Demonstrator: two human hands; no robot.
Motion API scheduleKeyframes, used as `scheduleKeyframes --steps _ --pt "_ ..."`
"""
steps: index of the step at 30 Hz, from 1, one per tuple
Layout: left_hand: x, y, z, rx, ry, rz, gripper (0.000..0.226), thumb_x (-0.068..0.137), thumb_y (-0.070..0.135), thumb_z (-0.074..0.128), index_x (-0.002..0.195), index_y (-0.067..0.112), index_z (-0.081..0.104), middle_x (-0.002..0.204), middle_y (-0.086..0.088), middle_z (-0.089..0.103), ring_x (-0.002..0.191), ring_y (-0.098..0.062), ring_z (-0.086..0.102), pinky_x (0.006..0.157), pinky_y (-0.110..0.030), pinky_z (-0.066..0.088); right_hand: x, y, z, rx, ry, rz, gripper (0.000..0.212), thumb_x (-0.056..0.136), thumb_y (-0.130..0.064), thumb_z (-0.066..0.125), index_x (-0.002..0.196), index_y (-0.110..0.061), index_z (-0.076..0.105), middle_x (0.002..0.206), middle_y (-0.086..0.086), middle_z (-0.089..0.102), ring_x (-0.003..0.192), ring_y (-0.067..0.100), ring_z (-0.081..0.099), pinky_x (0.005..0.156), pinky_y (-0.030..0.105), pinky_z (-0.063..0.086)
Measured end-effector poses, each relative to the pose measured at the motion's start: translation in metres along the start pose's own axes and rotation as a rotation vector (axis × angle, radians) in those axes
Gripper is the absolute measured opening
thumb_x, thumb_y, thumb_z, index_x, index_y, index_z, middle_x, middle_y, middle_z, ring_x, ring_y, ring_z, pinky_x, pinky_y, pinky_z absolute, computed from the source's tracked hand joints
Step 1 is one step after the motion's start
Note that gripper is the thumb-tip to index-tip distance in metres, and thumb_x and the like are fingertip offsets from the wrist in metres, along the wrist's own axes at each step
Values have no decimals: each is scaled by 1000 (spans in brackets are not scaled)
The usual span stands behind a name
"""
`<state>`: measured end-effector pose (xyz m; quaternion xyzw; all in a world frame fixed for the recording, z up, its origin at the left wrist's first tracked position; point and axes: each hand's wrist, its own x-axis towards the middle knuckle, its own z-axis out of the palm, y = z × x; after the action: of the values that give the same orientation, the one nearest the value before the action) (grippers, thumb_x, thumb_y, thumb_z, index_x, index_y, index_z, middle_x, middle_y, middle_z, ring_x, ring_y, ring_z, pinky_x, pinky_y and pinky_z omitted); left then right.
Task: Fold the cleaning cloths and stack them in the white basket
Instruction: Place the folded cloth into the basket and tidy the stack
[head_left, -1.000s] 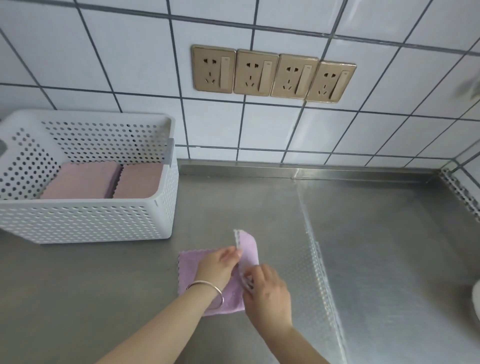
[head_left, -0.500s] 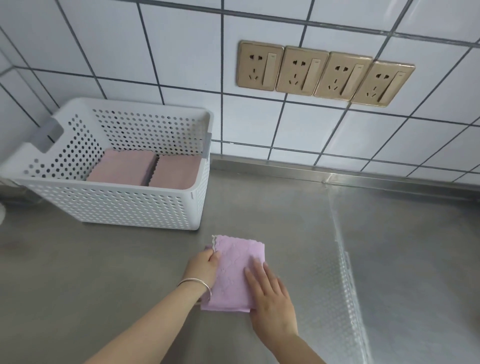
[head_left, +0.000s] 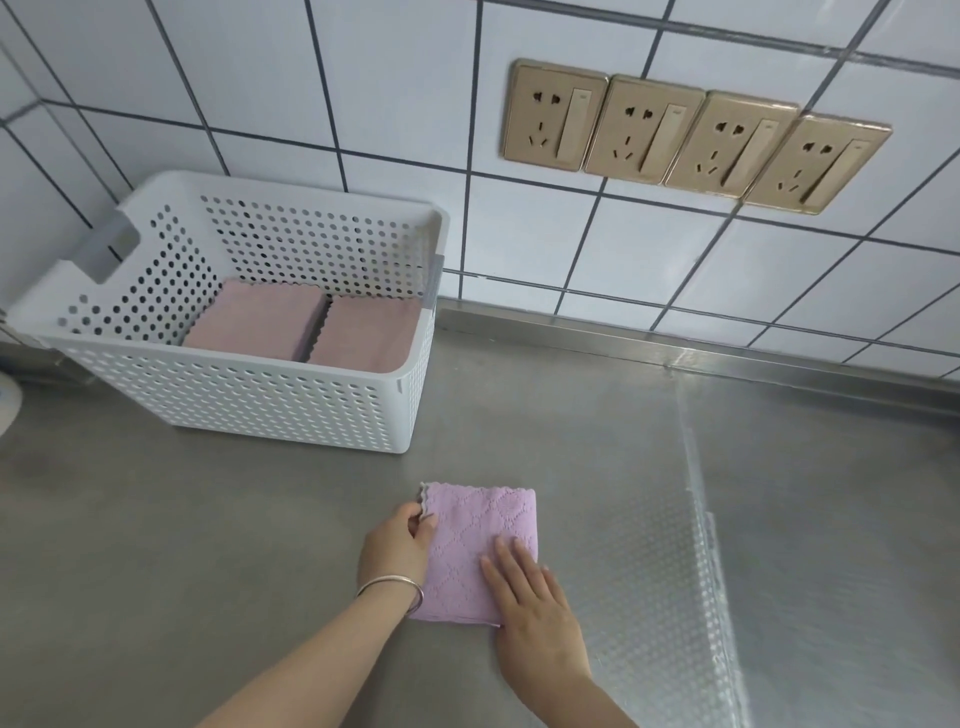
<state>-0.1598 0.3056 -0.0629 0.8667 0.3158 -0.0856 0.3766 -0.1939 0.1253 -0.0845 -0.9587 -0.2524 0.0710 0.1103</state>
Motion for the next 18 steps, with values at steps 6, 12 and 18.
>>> scheduleKeyframes --steps 6,12,18 --pt "-3 -5 6 -5 172 76 20 86 22 57 104 14 59 100 -7 64 91 -31 61 74 -34 48 -2 11 -17 135 113 -137 51 78 -38 47 125 -20 53 137 -2 51 126 14 42 98 30 32" --pt "-11 -12 29 527 94 773 54 81 38 39 126 14 57 134 -3 55 129 -23 38 108 -40 24 33 22 -15 -1 49 -3 62 87 -35 34 146 -21 22 155 -4 20 143 13 13 108 30 16" --pt "-3 -32 41 698 -47 776 69 82 55 40 137 14 43 145 -11 40 145 -21 -3 111 -37 12 39 30 3 -90 -77 8 58 96 -44 17 146 -14 16 152 1 30 144 14 2 111 38 8"
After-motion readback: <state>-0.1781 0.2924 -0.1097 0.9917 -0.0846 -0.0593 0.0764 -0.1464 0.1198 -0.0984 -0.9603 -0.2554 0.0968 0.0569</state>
